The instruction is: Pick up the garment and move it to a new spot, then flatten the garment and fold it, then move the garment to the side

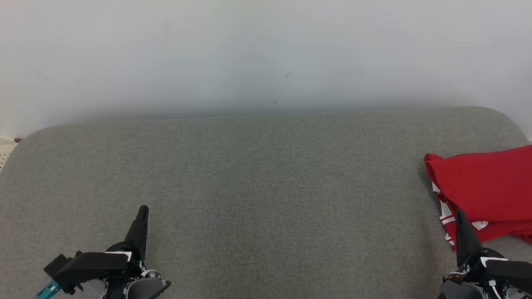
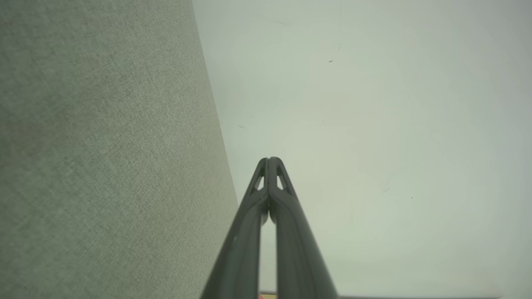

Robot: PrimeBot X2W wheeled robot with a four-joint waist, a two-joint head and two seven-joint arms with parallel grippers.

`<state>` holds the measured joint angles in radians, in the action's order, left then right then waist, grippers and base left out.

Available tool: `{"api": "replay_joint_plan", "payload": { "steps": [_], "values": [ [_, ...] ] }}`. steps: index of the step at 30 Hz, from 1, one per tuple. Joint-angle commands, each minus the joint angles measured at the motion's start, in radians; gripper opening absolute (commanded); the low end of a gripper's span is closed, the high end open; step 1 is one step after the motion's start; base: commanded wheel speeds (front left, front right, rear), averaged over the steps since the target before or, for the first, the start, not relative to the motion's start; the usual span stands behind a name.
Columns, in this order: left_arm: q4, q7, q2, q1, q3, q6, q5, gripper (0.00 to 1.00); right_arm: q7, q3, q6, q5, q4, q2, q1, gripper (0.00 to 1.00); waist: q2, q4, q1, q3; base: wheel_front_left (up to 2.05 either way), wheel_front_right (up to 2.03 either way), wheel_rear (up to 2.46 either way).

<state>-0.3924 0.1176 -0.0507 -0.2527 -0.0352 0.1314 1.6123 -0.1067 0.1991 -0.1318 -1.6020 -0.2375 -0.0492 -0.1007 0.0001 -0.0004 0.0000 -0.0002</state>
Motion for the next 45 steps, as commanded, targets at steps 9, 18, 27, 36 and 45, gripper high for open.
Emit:
{"api": "replay_joint_plan", "payload": {
  "steps": [9, 18, 27, 36, 45],
  "values": [
    [0.004, 0.005, 0.001, -0.011, -0.003, -0.001, 0.009, 0.0, -0.005, 0.001, 0.002, -0.005, 0.002, -0.002, -0.003, 0.0, -0.0001, 0.0, 0.0, 0.0, 0.0, 0.0, 0.0],
    [0.004, 0.005, 0.001, -0.011, -0.002, -0.001, 0.009, 0.0, -0.005, 0.001, 0.002, -0.005, 0.003, -0.002, -0.003, 0.0, -0.0001, 0.0, 0.0, 0.0, 0.0, 0.0, 0.0],
    [0.004, 0.005, 0.002, -0.011, -0.002, -0.001, 0.009, 0.0, -0.005, 0.001, 0.002, -0.005, 0.003, -0.002, -0.003, 0.0, -0.0001, 0.0, 0.0, 0.0, 0.0, 0.0, 0.0],
    [0.004, 0.005, 0.002, -0.011, -0.002, -0.001, 0.009, 0.0, -0.005, 0.001, 0.002, -0.005, 0.002, -0.002, -0.003, 0.0, -0.0001, 0.0, 0.0, 0.0, 0.0, 0.0, 0.0],
    [0.004, 0.005, 0.002, -0.011, -0.002, -0.001, 0.009, 0.0, -0.005, 0.001, 0.002, -0.005, 0.003, -0.002, -0.003, 0.0, -0.0001, 0.0, 0.0, 0.0, 0.0, 0.0, 0.0]
  ]
}}
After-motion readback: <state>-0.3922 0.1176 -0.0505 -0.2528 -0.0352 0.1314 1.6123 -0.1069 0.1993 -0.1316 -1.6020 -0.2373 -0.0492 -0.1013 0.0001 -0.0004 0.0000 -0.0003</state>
